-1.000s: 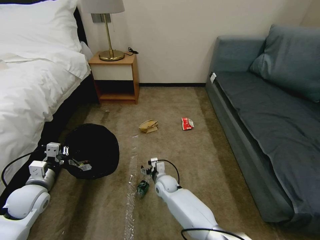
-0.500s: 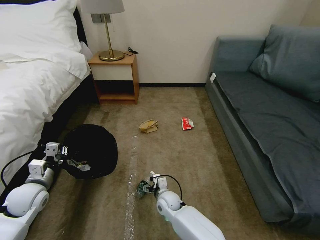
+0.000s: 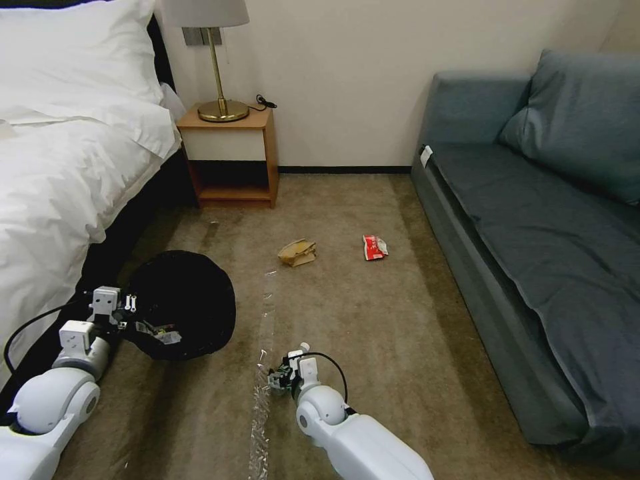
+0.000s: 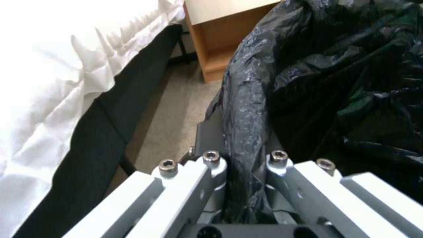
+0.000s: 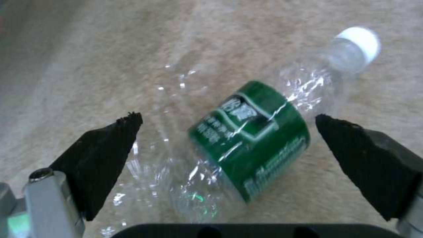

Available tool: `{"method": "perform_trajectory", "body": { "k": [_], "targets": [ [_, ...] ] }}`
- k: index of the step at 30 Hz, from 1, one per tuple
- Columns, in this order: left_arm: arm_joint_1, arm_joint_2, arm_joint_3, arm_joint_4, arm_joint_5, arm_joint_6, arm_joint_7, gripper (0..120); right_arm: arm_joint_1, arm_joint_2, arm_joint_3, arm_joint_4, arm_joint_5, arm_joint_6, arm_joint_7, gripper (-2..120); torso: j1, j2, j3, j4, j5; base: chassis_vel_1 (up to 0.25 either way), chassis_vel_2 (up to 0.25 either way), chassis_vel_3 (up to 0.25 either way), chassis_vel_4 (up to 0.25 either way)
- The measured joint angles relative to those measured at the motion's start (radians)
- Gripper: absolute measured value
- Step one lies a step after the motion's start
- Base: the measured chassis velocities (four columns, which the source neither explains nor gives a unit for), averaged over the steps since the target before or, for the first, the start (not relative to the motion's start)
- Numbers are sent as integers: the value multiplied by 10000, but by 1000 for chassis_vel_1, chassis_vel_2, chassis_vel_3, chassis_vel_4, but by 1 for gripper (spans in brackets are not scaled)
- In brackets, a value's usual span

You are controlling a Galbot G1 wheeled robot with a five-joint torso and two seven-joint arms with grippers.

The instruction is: Pick up the trash bin, then pick up the garbage on the floor and place it into the trash bin.

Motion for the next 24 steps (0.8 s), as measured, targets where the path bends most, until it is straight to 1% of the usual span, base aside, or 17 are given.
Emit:
{"method": "perform_trajectory", "body": {
  "k": [4,7,10,12,17,24],
  "targets": [
    [-28,-4,65,-34,-13,-4,2,4,1,177,-8,-289,-109,138,-306,100,0,0,0,-1,0,0,0,0,0],
    [-52,-25,88,-67,-47,-20,1,4,59,441,-12,-817,-378,537,-665,100,0,0,0,-1,0,0,0,0,0],
    [-47,-59,85,-68,-51,-40,0,4,116,522,-9,-1026,-475,706,-796,100,0,0,0,-1,0,0,0,0,0],
    [54,-162,3,-47,-51,-135,51,4,379,649,79,-1639,-692,1163,-1174,100,0,0,1,1,1,0,0,0,0],
    [81,-224,-28,87,-43,-243,143,4,615,658,207,-2050,-852,1382,-1381,100,0,0,1,0,-1,0,0,0,0],
    [29,-233,-2,276,-41,-360,237,4,639,659,245,-2097,-856,1395,-1432,100,0,0,1,1,0,0,0,0,0]
  ]
}}
